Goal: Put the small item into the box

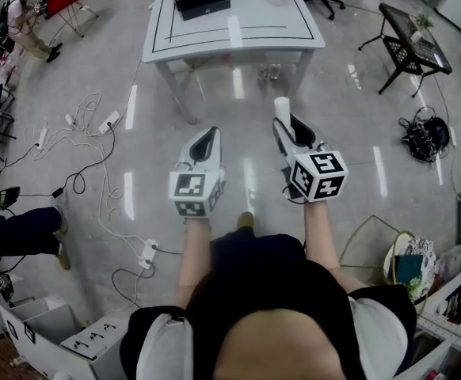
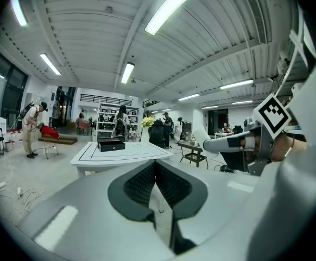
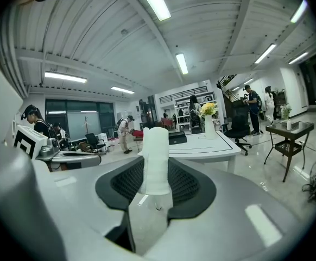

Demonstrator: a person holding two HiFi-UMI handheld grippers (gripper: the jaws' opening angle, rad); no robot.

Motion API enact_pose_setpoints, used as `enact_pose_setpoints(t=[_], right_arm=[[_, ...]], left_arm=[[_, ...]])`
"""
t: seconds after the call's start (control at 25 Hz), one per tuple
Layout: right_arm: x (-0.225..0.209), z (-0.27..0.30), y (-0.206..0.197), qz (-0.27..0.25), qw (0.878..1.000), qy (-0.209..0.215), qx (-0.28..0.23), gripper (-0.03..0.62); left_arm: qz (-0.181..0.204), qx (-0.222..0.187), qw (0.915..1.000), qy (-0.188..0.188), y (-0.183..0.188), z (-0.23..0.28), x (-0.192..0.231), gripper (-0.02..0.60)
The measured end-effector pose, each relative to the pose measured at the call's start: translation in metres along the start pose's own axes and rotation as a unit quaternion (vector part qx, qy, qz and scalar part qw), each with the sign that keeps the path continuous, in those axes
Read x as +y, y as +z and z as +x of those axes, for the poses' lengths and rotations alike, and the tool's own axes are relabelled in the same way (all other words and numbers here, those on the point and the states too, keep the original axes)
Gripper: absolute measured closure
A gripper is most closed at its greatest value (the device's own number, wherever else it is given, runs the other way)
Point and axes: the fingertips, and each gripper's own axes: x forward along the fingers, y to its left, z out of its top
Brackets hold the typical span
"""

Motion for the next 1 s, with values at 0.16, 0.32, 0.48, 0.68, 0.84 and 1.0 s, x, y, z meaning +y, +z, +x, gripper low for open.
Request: enact_pose_setpoints(t=[0.16, 0.32, 0.48, 0.68, 0.84, 1.0], right_arm=[[0.002, 0.011, 0.000, 0.002, 1.000, 0.003, 0.000, 0.457], [0.002, 0.017, -0.001, 0.000, 1.000, 0.005, 0.001, 0.457], [0.003, 0.020, -0.002, 0.001, 1.000, 0.005, 0.003, 0.457], [0.004, 0.022, 0.000, 0.001, 1.000, 0.004, 0.004, 0.457], [0.005, 0.025, 0.002, 0.002, 1.000, 0.002, 0.000, 0.457], [0.008, 0.030, 0.001, 0.002, 1.000, 0.002, 0.002, 0.457]], left_arm=[[0.000, -0.002, 1.0000, -0.002, 0.001, 0.007, 0.009, 0.572], [-0.002, -0.002, 1.0000, -0.004, -0.002, 0.012, 0.013, 0.572], [-0.003, 0.003, 1.0000, -0.006, -0.006, 0.014, 0.015, 0.572], [-0.005, 0.003, 1.0000, -0.008, -0.005, 0.016, 0.017, 0.572], [-0.005, 0.006, 0.9999, -0.013, -0.006, 0.017, 0.018, 0.572], [-0.005, 0.006, 0.9999, -0.014, -0.007, 0.016, 0.022, 0.572]])
